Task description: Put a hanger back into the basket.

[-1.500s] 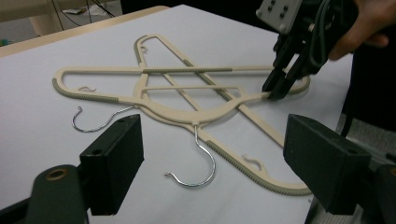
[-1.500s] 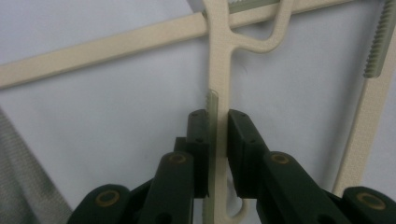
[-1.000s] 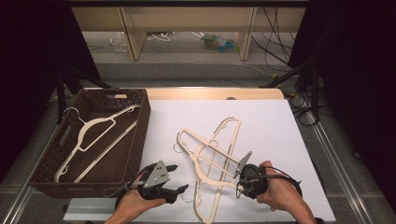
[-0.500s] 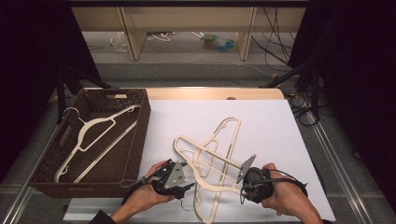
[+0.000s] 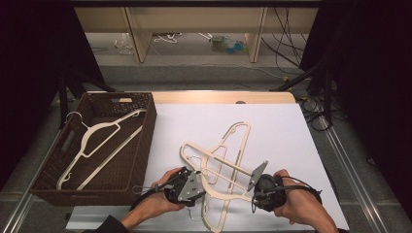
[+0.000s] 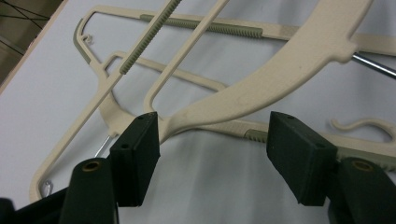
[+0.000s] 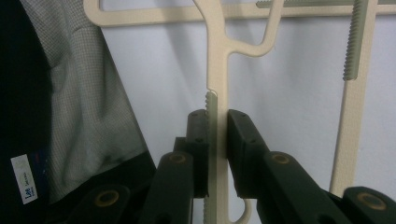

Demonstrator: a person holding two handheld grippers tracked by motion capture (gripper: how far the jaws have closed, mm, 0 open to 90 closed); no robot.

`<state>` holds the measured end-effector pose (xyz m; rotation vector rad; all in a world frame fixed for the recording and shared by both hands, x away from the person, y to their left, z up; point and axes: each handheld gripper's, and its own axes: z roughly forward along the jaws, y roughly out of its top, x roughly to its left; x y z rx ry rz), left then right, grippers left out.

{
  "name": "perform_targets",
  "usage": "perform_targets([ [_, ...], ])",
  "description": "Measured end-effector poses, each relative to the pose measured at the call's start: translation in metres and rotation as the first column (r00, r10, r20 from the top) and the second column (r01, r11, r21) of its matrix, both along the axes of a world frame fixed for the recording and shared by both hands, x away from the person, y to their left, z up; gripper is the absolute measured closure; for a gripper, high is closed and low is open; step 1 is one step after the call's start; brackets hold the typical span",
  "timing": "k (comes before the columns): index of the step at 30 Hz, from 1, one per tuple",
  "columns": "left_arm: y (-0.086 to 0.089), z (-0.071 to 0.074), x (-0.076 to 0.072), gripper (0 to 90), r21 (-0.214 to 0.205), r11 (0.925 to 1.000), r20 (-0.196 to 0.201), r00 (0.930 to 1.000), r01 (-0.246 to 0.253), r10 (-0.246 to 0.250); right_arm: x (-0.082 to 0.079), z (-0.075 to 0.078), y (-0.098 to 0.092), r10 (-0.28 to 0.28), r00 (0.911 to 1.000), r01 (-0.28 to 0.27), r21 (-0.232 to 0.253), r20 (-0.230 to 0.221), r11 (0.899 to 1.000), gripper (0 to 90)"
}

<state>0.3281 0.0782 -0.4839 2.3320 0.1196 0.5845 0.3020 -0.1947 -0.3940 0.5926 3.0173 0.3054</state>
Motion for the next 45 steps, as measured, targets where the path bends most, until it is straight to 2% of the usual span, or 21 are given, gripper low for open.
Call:
perform_targets([
  [3, -0.002, 0.002, 0.0, 36.5, -0.021, 0.9996, 0.044, 0.9988, 0.02, -0.019, 0.0, 0.0, -0.001, 0.004, 1.0, -0.004, 0.001, 0.001, 1.0, 79.9],
  [5, -0.003, 0.003, -0.001, 39.6, -0.036, 0.9981, 0.043, 0.9979, 0.05, -0.048, 0.0, 0.001, -0.001, 0.002, 1.0, -0.002, 0.002, 0.0, 1.0, 79.9],
  [8, -0.005, 0.005, -0.004, 44.4, -0.017, 0.9949, 0.095, 0.9907, 0.099, -0.097, 0.0, 0.002, -0.001, 0.014, 0.9999, -0.014, -0.001, -0.001, 1.0, 79.8],
  [10, -0.007, 0.006, -0.005, 50.2, -0.015, 0.9909, 0.101, 0.9862, 0.134, -0.131, 0.0, 0.003, -0.003, 0.006, 1.0, -0.006, 0.004, 0.005, 1.0, 79.8],
  [17, -0.008, 0.015, -0.007, 63.5, 0.007, 0.9765, 0.181, 0.96, 0.216, -0.213, 0.001, 0.005, -0.008, 0.011, 0.9999, -0.011, 0.006, -0.004, 1.0, 79.9],
  [18, -0.008, 0.017, -0.007, 65.8, 0.02, 0.9737, 0.194, 0.9545, 0.227, -0.227, 0.001, 0.004, -0.009, 0.008, 1.0, -0.008, 0.017, 0.005, 1.0, 80.0],
  [19, -0.008, 0.022, -0.007, 67.7, 0.052, 0.9662, 0.216, 0.9417, 0.253, -0.258, 0.002, 0.004, -0.009, 0.013, 0.9999, -0.013, 0.015, 0.005, 1.0, 80.0],
  [20, -0.009, 0.024, -0.007, 70.0, 0.038, 0.9638, 0.219, 0.9388, 0.264, -0.266, 0.002, 0.004, -0.01, 0.014, 0.9999, -0.014, 0.01, 0.0, 1.0, 80.1],
  [21, -0.008, 0.029, -0.006, 71.5, 0.084, 0.9563, 0.232, 0.9278, 0.28, -0.292, 0.002, 0.004, -0.01, 0.015, 0.9999, -0.015, 0.022, 0.004, 1.0, 80.2],
  [24, -0.008, 0.035, -0.006, 74.8, 0.037, 0.9524, 0.228, 0.9253, 0.302, -0.303, 0.002, 0.006, -0.013, 0.019, 0.9998, -0.019, 0.025, 0.002, 1.0, 80.7],
  [26, -0.008, 0.043, -0.006, 77.2, 0.043, 0.9466, 0.241, 0.9163, 0.319, -0.32, 0.003, 0.006, -0.015, 0.019, 0.9998, -0.019, 0.031, 0.01, 0.999, 81.0],
  [27, -0.009, 0.047, -0.007, 78.5, 0.038, 0.9438, 0.227, 0.9169, 0.329, -0.328, 0.003, 0.006, -0.016, 0.021, 0.9998, -0.021, 0.035, 0.008, 0.999, 81.3],
  [29, -0.011, 0.05, -0.009, 79.9, 0.073, 0.9381, 0.228, 0.91, 0.339, -0.346, 0.004, 0.005, -0.017, 0.023, 0.9997, -0.023, 0.037, 0.004, 0.999, 81.3],
  [30, -0.012, 0.051, -0.009, 80.2, 0.096, 0.9344, 0.223, 0.9076, 0.343, -0.356, 0.004, 0.006, -0.018, 0.024, 0.9997, -0.024, 0.035, -0.006, 0.999, 87.4],
  [33, -0.014, 0.051, -0.01, 82.5, 0.077, 0.9427, 0.195, 0.9223, 0.325, -0.334, 0.006, 0.009, -0.022, -0.003, 0.9999, 0.004, 0.076, -0.013, 0.997, 80.4],
  [37, -0.012, 0.06, -0.006, 82.5, 0.048, 0.9571, 0.163, 0.9431, 0.286, -0.29, 0.008, 0.02, -0.03, -0.072, 0.9923, 0.056, 0.156, 0.101, 0.986, 61.6],
  [40, -0.011, 0.066, -0.002, 82.7, 0.008, 0.9664, 0.128, 0.9582, 0.257, -0.256, 0.011, 0.036, -0.032, -0.175, 0.9617, 0.107, 0.298, 0.211, 0.948, 51.3],
  [41, -0.012, 0.07, -0.001, 82.9, -0.008, 0.9716, 0.117, 0.9651, 0.236, -0.234, 0.01, 0.039, -0.032, -0.183, 0.9552, 0.108, 0.304, 0.232, 0.946, 48.1],
  [43, -0.012, 0.074, 0.001, 83.4, -0.022, 0.9778, 0.099, 0.9737, 0.209, -0.206, 0.01, 0.044, -0.033, -0.218, 0.9406, 0.119, 0.348, 0.261, 0.93, 41.5],
  [44, -0.012, 0.076, 0.002, 83.6, -0.035, 0.9801, 0.089, 0.9774, 0.196, -0.192, 0.01, 0.046, -0.033, -0.241, 0.9343, 0.126, 0.387, 0.263, 0.913, 38.9],
  [45, -0.012, 0.079, 0.004, 83.7, -0.049, 0.983, 0.072, 0.9823, 0.177, -0.173, 0.011, 0.047, -0.034, -0.241, 0.9326, 0.12, 0.398, 0.269, 0.91, 37.8],
])
